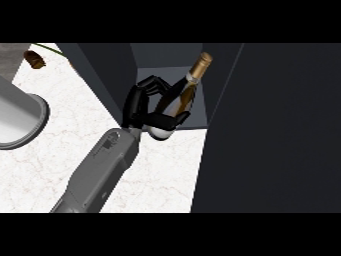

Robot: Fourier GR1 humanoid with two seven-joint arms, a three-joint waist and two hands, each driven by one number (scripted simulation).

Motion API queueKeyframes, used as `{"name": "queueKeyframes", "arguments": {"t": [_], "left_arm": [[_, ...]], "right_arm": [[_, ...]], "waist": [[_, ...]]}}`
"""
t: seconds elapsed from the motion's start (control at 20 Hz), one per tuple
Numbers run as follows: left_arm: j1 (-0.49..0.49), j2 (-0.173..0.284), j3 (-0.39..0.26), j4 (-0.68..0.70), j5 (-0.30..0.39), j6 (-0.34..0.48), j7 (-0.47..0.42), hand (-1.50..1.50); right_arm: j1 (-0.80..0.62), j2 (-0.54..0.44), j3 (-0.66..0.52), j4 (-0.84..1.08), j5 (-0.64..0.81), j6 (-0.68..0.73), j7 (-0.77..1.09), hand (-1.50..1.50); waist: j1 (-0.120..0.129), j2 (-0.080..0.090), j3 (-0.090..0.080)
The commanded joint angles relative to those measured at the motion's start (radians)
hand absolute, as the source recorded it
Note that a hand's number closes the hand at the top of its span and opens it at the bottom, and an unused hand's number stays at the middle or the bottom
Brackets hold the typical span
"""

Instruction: Pick up the wine, place it into the cabinet and close the cabinet

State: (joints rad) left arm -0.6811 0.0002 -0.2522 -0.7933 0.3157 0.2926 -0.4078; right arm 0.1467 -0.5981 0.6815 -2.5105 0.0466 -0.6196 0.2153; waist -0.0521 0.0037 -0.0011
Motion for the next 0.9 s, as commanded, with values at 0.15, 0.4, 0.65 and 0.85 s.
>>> {"name": "queueKeyframes", "arguments": {"t": [0.15, 0.4, 0.65, 0.85], "left_arm": [[-0.186, 0.000, 0.012, 0.212, 0.046, 0.037, 0.004, 1.50], [-0.249, 0.000, -0.019, 0.352, 0.037, 0.078, 0.004, 1.50], [-0.294, 0.000, 0.044, 0.432, 0.083, 0.092, -0.027, 1.50], [-0.304, 0.000, 0.078, 0.492, 0.116, 0.062, -0.076, 1.50]], "right_arm": [[0.050, -0.001, -0.046, -0.144, -0.067, 0.020, 0.016, -1.50], [0.072, 0.011, 0.000, -0.135, -0.067, 0.035, -0.022, -1.50], [0.099, -0.001, 0.004, -0.165, -0.082, 0.050, -0.034, -1.50], [0.124, -0.002, 0.014, -0.149, -0.071, 0.057, -0.078, -1.50]], "waist": [[0.004, 0.004, 0.001], [-0.019, 0.010, 0.001], [-0.033, 0.013, 0.000], [-0.043, 0.016, 0.000]]}}
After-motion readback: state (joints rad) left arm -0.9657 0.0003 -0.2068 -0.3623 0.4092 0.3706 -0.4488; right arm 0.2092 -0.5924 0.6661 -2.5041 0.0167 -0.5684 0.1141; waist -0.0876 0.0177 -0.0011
